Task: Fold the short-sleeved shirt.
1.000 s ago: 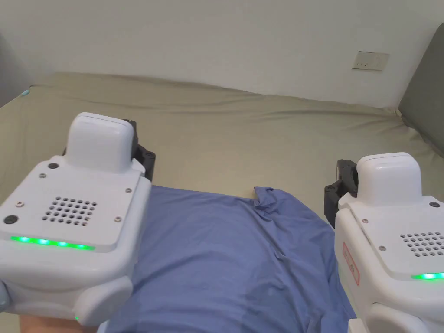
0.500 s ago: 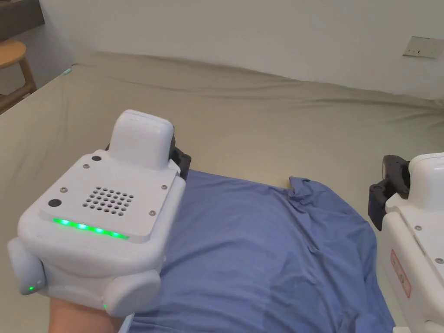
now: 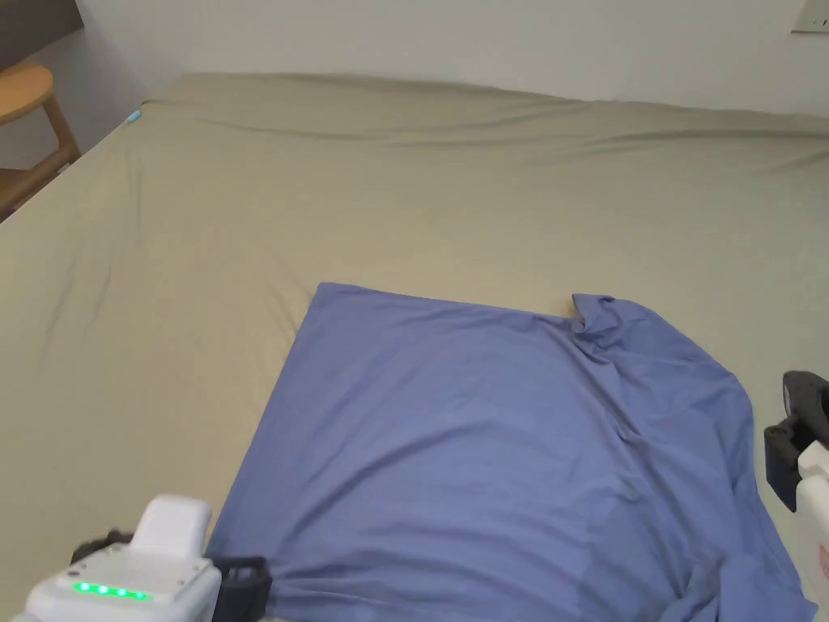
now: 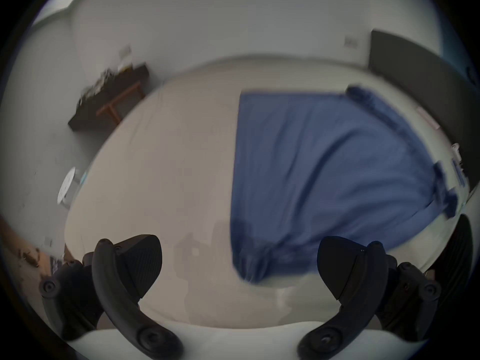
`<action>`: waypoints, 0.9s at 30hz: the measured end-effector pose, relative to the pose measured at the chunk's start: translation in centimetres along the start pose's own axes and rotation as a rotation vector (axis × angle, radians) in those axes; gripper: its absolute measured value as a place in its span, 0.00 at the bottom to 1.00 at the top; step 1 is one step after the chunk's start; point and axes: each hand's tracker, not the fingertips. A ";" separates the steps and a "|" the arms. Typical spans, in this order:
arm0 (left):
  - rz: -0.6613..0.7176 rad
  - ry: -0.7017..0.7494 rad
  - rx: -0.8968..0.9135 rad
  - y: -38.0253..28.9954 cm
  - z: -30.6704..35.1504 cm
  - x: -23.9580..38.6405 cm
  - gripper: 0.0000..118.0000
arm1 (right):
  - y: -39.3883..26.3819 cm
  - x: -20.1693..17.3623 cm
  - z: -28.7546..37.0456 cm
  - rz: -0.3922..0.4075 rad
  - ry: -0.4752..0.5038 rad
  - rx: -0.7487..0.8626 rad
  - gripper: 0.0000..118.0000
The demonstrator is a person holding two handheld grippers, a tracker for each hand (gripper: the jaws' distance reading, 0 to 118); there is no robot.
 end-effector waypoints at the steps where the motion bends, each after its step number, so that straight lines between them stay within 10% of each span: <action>1: 0.008 0.006 -0.029 -0.8 -0.8 -0.1 0.99 | -0.2 0.1 -0.1 -0.004 -0.003 -0.011 0.00; 7: 0.115 -0.002 -0.023 -1.3 -3.1 -0.5 0.94 | -1.3 1.0 -0.3 -0.008 -0.037 -0.060 0.00; 10: 0.097 -0.020 -0.024 -0.5 -3.4 0.1 0.55 | -1.7 1.4 -0.3 -0.017 -0.044 -0.081 0.00; 13: 0.094 -0.123 -0.044 -0.4 -4.1 0.9 0.48 | -2.2 1.6 -0.2 -0.019 -0.053 -0.097 0.00; 16: 0.041 -0.153 -0.021 0.1 -3.5 1.9 0.07 | -2.9 2.2 -0.3 -0.032 -0.056 -0.126 0.00; 21: 0.103 -0.129 0.028 0.6 -1.0 2.2 0.06 | -6.7 3.4 -1.4 -0.044 -0.046 -0.287 0.01; 23: 0.118 -0.135 0.050 0.7 0.1 1.9 0.06 | -9.4 3.9 -2.1 -0.072 -0.017 -0.405 0.36; 24: 0.120 -0.131 0.060 0.9 0.9 1.8 0.06 | -11.0 4.2 -2.4 -0.114 0.030 -0.462 0.78; 25: 0.124 -0.132 0.069 1.1 1.6 1.7 0.06 | -12.6 4.4 -2.8 -0.156 0.064 -0.522 0.98; 27: 0.122 -0.129 0.084 1.4 2.4 1.8 0.06 | -15.7 4.4 -2.7 -0.207 0.087 -0.622 0.93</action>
